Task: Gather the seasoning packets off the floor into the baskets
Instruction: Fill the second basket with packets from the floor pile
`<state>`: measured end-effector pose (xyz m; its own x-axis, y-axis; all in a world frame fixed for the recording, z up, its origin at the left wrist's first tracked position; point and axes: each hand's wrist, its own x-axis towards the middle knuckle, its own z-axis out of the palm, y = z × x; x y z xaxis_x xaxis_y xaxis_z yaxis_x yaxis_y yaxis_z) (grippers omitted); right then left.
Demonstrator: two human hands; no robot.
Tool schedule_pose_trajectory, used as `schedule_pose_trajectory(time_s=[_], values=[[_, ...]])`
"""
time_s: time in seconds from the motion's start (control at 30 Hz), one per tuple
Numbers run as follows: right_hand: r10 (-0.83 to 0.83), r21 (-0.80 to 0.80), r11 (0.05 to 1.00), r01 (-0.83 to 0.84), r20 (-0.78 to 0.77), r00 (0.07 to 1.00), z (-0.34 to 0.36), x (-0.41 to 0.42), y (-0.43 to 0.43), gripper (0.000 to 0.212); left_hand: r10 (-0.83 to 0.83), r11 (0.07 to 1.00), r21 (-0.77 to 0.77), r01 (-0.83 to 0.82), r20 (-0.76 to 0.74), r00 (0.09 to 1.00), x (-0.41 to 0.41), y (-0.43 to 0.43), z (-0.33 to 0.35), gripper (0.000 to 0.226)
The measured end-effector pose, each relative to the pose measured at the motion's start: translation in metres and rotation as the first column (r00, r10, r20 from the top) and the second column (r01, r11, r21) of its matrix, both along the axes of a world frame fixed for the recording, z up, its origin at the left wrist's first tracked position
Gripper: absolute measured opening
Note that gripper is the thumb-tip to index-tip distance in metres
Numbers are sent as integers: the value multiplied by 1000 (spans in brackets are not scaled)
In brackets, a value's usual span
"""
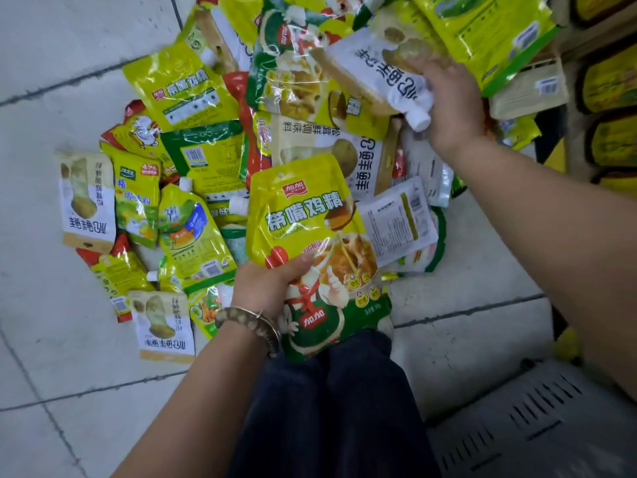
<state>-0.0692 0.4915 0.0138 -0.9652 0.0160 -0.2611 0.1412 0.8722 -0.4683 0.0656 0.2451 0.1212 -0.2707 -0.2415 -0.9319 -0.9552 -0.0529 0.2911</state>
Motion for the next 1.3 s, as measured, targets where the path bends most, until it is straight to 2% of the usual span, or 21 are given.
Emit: schedule_pose_trajectory(time_s=[0.03,0.07,0.13,0.2,0.3,0.37,0.5,0.6,0.7,0.77,0.87,0.93,0.97,1.03,1.1,1.17,1.23,1.3], values=[[-104,-138,985,101,-16,994,8,4,1,54,-4,1000,0,4,-3,1000,-1,2,4,19],[-246,-276,932,235,-2,969,18,10,1,45,-17,1000,-3,17,-13,1000,-2,2,8,19],[-496,-506,732,456,64,866,42,23,0,32,-66,997,-41,64,-50,997,-7,2,18,20],[-637,-568,596,567,96,765,72,40,4,26,-138,988,-87,130,-97,986,-9,2,32,26],[-740,-589,438,679,193,645,122,83,10,21,-273,959,-122,256,-155,949,-15,9,69,34],[-754,-586,378,717,255,606,144,115,11,21,-354,933,-139,333,-177,918,-18,11,91,40],[-776,-562,291,774,334,535,210,176,8,24,-474,880,-104,463,-240,847,-22,14,143,30],[-814,-529,261,808,330,479,258,228,3,23,-605,792,-116,600,-282,745,-19,20,186,25],[-862,-536,173,826,324,390,296,280,-2,26,-708,695,-129,707,-296,642,-7,32,228,24],[-899,-554,102,827,305,315,322,311,-4,29,-764,629,-139,765,-296,574,7,44,248,26],[-945,-568,-37,822,288,156,352,362,-4,28,-800,572,-118,812,-299,521,39,66,265,14],[-956,-567,-95,818,280,83,364,401,0,23,-826,525,-88,846,-292,482,67,87,274,24],[-961,-555,-118,823,271,45,369,423,3,21,-832,501,-68,863,-312,458,83,99,277,22],[-968,-520,-174,837,244,-50,379,465,13,15,-845,431,-42,901,-370,387,118,128,285,11],[-968,-450,-232,863,199,-156,387,514,23,12,-846,358,0,934,-422,325,159,156,290,21],[-963,-366,-267,892,141,-230,391,563,31,14,-837,342,62,938,-433,334,202,181,290,31],[-964,-264,-266,927,73,-256,387,609,37,21,-833,329,76,941,-446,327,246,206,284,34],[-964,-142,-266,954,61,-260,373,647,44,18,-846,263,25,964,-475,243,288,229,276,41]])
